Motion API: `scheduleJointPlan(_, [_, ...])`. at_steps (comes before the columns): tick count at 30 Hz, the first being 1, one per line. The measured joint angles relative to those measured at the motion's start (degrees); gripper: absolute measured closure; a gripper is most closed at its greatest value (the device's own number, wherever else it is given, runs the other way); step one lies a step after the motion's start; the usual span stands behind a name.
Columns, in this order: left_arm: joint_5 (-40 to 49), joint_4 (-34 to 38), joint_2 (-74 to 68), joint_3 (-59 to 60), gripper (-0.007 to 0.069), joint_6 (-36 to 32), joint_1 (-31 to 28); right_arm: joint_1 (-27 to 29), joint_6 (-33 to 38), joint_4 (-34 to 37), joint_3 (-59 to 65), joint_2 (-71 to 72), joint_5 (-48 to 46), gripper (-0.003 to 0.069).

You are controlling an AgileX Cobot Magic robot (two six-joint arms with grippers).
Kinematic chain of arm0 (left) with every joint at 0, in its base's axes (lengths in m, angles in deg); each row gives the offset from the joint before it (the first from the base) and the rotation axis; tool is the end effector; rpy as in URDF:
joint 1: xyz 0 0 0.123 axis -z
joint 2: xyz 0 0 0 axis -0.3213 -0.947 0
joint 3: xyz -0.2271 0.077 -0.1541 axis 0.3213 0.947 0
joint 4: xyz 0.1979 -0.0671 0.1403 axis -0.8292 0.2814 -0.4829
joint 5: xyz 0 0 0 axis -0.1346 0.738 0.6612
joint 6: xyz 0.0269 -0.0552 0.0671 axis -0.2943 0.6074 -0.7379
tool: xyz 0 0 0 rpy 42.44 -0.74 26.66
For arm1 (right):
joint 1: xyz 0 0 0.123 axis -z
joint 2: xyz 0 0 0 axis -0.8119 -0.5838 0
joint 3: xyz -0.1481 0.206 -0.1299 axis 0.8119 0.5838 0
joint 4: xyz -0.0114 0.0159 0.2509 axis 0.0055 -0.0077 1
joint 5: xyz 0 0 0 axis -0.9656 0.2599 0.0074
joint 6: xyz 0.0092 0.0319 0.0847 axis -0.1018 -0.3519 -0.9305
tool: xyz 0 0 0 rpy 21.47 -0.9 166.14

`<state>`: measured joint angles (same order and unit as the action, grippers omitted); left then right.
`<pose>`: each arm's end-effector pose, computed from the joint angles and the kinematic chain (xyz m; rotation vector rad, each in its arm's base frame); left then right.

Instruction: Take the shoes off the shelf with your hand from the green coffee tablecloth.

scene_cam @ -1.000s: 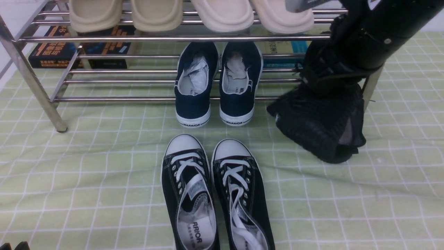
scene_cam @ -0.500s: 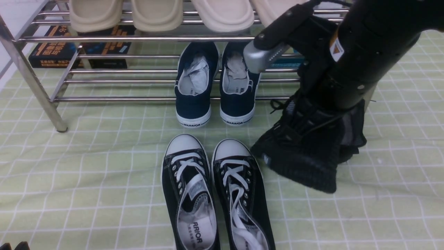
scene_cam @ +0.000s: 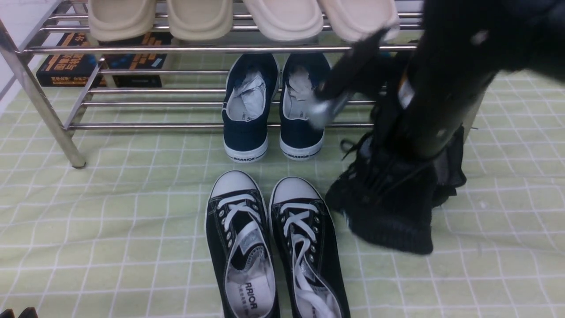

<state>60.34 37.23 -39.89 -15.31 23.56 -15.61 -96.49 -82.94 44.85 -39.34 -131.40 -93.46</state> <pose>0.0530 0.0037 0.1739 0.0026 1.8513 0.0313 0.2626 0.2261 0.3226 -1.1827 2.5912 -0.0158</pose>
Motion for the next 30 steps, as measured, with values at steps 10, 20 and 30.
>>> scheduleJointPlan(10, [0.0, 0.0, 0.0, 0.0, 0.043, 0.0, 0.0, -0.2, 1.2, 8.0, 3.2, -2.4, -0.1, 0.0638])
scheduleJointPlan(20, [0.0, 0.0, 0.0, 0.0, 0.043, 0.0, 0.0, -0.2, 3.5, 10.0, 3.2, -2.5, 0.7, 0.0625])
scheduleJointPlan(30, [0.0, 0.0, 0.0, 0.0, 0.043, 0.0, 0.0, -0.2, 4.2, 4.0, 8.4, -2.4, 0.7, 0.0618])
